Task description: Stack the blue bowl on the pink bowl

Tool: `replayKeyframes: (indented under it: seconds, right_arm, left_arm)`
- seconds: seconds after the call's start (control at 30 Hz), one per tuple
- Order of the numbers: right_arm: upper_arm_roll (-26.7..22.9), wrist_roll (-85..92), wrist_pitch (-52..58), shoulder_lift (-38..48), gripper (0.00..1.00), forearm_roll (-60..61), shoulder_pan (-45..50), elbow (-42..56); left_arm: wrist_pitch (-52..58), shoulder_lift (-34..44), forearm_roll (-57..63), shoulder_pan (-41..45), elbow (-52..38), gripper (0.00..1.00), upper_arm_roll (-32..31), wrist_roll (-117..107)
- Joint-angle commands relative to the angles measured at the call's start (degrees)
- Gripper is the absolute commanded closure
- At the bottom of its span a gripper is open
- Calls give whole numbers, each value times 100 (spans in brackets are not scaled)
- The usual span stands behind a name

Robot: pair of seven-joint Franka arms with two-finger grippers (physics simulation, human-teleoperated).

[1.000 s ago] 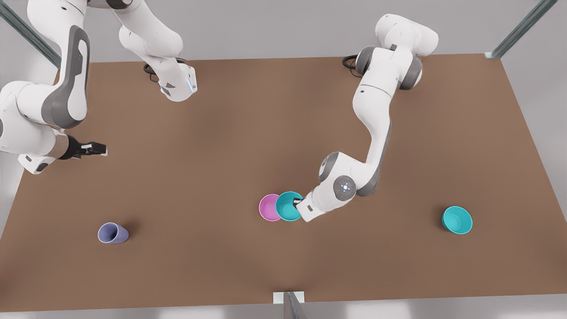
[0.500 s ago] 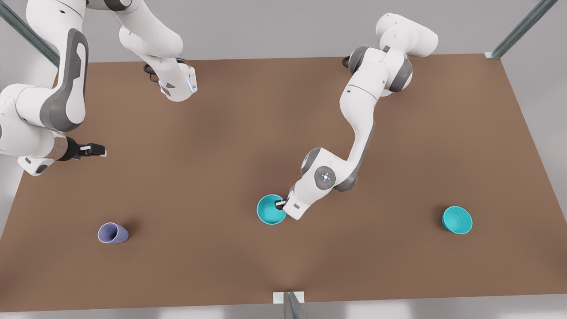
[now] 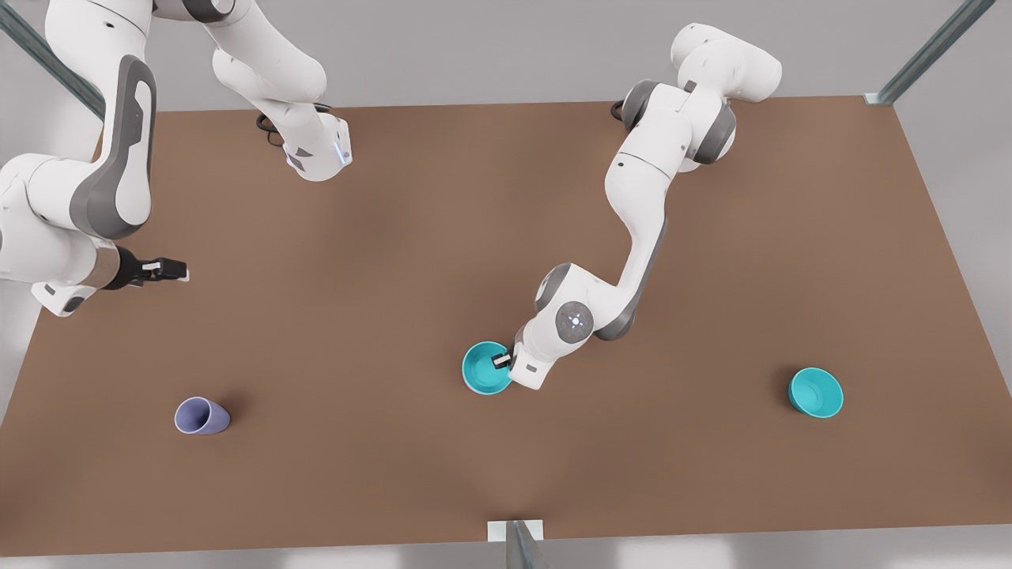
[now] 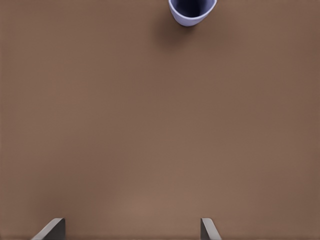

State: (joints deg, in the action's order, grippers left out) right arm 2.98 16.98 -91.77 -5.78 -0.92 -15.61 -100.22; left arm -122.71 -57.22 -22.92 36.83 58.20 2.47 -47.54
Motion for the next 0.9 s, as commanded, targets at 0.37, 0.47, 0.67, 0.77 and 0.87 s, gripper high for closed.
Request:
replayKeyframes:
  seconds: [0.37, 0.47, 0.67, 0.77, 0.87]
  right_arm:
    - [-8, 86, 1, -29, 0, 4, -12, 20]
    - [0, 86, 1, -29, 0, 4, -12, 20]
    - [-8, 86, 1, -29, 0, 4, -12, 81]
    - [-8, 86, 10, -20, 0, 4, -12, 90]
    - [0, 86, 18, 15, 0, 4, -12, 108]
  left_arm:
    - [3680, 1870, 394, -79, 798, 0, 1622, 1753]
    - [4879, 2224, 394, -79, 693, 0, 3883, 4902]
    - [3158, 4657, 1932, -2909, 2598, 0, 158, 4209]
    - [3551, 4676, 1941, -2909, 2556, 0, 157, 4200]
    - [4229, 4166, 1914, -2918, 1694, 0, 157, 4147]
